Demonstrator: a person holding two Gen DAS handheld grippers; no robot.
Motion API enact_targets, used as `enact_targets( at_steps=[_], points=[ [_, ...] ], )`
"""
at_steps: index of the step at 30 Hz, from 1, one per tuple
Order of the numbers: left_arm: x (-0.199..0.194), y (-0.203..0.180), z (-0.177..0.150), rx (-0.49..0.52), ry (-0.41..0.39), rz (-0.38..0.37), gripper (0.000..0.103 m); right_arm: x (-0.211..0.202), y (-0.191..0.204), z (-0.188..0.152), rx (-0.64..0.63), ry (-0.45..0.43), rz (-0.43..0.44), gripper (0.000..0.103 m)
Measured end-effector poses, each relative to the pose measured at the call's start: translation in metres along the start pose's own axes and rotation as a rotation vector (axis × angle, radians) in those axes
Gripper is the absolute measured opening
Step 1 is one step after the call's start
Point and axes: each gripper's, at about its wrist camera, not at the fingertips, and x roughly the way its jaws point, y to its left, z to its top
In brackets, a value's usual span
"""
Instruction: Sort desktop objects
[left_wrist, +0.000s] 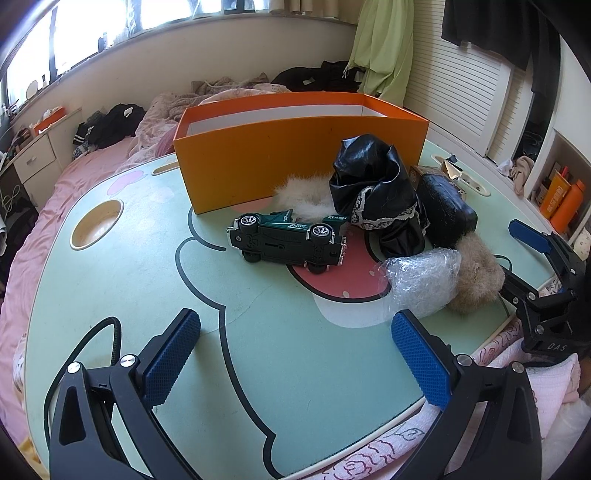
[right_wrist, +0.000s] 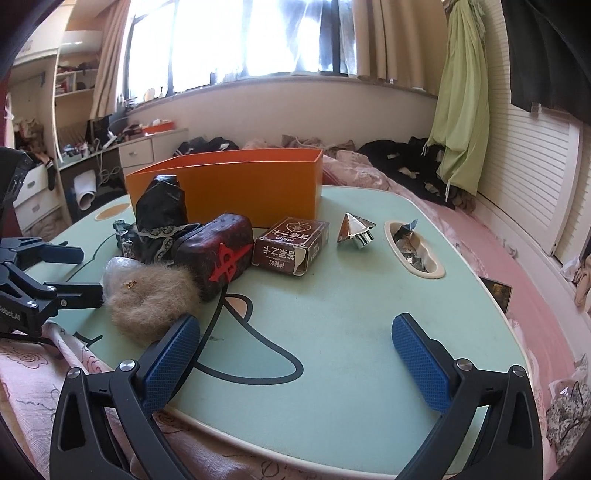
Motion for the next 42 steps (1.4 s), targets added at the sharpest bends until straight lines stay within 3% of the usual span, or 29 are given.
enact_targets(
  at_steps=[2,3,4,7,12,16,20,21,22,28,37,42],
  points=[
    [0.000,0.000,0.000,-0.003,0.001,-0.003,0.103,-0.003,-0.004,0.006,0.016,0.019,0.044,0.087],
    [0.000,0.001,0.000,-0.004,0.001,-0.004,0.103,-0.007,-0.009,0.016,0.031,0.018,0.068,0.070],
    [0.000,0.001,0.000,-0.004,0.000,-0.003,0.103,-0.010,-0.015,0.027,0.034,0.007,0.064,0.063],
    [0.000,0.000,0.002,-0.002,0.000,-0.001,0.103,-0.003,-0.037,0.064,0.038,-0.004,-0.011,0.063],
    [0.000,0.000,0.001,-0.003,0.000,-0.001,0.103,0.050,-0.060,0.098,0.090,0.147,0.030,0.063],
    [0.000,0.000,0.001,-0.004,0.000,-0.001,0.103,0.078,-0.063,0.106,0.101,0.216,-0.013,0.049],
    [0.000,-0.001,0.002,-0.003,0.000,0.000,0.103,0.094,-0.070,0.103,0.146,0.255,-0.020,0.045],
    [0.000,-0.001,0.002,-0.003,-0.001,0.000,0.103,0.095,-0.071,0.102,0.152,0.258,-0.018,0.041],
    [0.000,0.000,0.002,-0.003,-0.001,0.000,0.103,0.096,-0.068,0.099,0.153,0.273,-0.021,0.028],
    [0.000,0.000,0.002,-0.002,-0.002,0.000,0.103,0.095,-0.053,0.089,0.090,0.274,-0.007,0.027],
    [-0.001,0.000,0.001,-0.004,-0.004,0.000,0.103,0.046,-0.041,0.071,0.142,0.163,0.209,0.027],
    [-0.002,0.003,0.002,-0.017,-0.008,0.001,0.103,0.015,-0.033,0.053,0.136,0.090,0.243,0.027]
  ],
)
